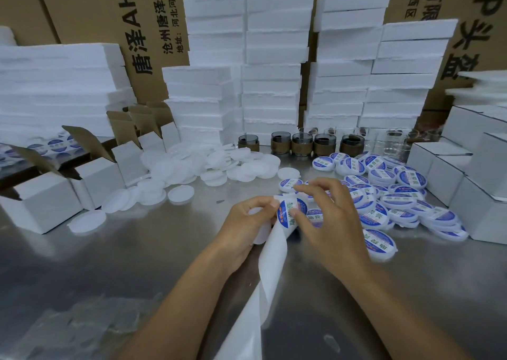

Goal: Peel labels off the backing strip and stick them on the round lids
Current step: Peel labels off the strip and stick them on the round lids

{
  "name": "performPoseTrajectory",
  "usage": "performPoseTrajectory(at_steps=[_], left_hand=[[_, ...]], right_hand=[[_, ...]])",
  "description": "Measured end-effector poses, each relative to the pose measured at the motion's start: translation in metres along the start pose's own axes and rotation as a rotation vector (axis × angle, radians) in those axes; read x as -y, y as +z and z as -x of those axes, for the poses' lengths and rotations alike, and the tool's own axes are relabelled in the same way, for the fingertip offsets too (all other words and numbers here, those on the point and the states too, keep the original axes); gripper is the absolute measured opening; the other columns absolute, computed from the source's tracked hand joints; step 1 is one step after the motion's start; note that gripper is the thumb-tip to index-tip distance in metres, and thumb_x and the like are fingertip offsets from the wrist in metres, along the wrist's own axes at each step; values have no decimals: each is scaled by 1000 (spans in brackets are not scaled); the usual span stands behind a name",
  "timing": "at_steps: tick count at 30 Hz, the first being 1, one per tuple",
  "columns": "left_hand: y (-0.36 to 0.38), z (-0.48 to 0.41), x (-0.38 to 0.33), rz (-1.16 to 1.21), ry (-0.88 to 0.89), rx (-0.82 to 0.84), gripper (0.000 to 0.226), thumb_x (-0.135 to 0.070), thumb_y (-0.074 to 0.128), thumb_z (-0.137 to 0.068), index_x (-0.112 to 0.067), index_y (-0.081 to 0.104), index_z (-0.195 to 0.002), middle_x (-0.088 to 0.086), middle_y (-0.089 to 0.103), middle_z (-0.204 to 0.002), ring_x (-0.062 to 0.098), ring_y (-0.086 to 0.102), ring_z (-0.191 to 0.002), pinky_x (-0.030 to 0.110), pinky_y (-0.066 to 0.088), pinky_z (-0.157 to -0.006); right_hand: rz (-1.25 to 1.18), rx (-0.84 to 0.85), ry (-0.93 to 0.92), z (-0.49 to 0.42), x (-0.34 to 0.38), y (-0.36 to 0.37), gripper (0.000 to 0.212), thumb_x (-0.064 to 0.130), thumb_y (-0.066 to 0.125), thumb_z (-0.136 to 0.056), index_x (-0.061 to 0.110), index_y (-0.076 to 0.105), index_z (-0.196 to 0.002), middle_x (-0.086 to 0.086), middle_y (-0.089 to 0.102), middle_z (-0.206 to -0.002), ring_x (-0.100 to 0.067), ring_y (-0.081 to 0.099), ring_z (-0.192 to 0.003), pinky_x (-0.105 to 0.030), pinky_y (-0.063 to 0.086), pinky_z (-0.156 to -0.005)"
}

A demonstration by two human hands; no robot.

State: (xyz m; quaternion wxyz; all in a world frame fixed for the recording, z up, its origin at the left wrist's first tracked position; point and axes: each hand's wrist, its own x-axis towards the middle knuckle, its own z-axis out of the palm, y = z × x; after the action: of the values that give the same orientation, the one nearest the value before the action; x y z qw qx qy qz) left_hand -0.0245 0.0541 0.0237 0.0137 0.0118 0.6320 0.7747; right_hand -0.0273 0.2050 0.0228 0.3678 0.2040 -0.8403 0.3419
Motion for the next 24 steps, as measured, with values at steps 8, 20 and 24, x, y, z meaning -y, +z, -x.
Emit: performPoseTrajectory(at_steps=[8, 20, 24], left_hand=[[0, 1, 0, -32, 21, 26, 15, -18, 58, -91, -10, 71, -92, 14, 71, -94, 22, 65, -84, 37, 51, -84], [0, -1, 1, -58, 6, 30, 11, -20, 62, -88, -11, 69, -85, 11, 72, -98, 17, 66, -83, 27, 54, -78], [-1, -2, 1, -44, -3, -9, 12, -19, 62, -88, -9, 69, -87, 14, 72, -97, 18, 66, -80, 27, 54, -72]], right_hand=[[140, 47, -148, 0, -1, 3, 30, 10, 77, -72, 9, 71, -102, -8, 67, -100, -32, 61, -96, -44, 48, -79], [145, 44, -109, 0, -1, 1, 24, 3, 76, -71, 14, 71, -91, 0, 69, -89, -24, 64, -90, -48, 36, -98], [142, 42, -103, 0, 0, 1, 19, -1, 72, -72, 13, 71, -86, -1, 70, -90, -24, 64, -91, -49, 34, -100]])
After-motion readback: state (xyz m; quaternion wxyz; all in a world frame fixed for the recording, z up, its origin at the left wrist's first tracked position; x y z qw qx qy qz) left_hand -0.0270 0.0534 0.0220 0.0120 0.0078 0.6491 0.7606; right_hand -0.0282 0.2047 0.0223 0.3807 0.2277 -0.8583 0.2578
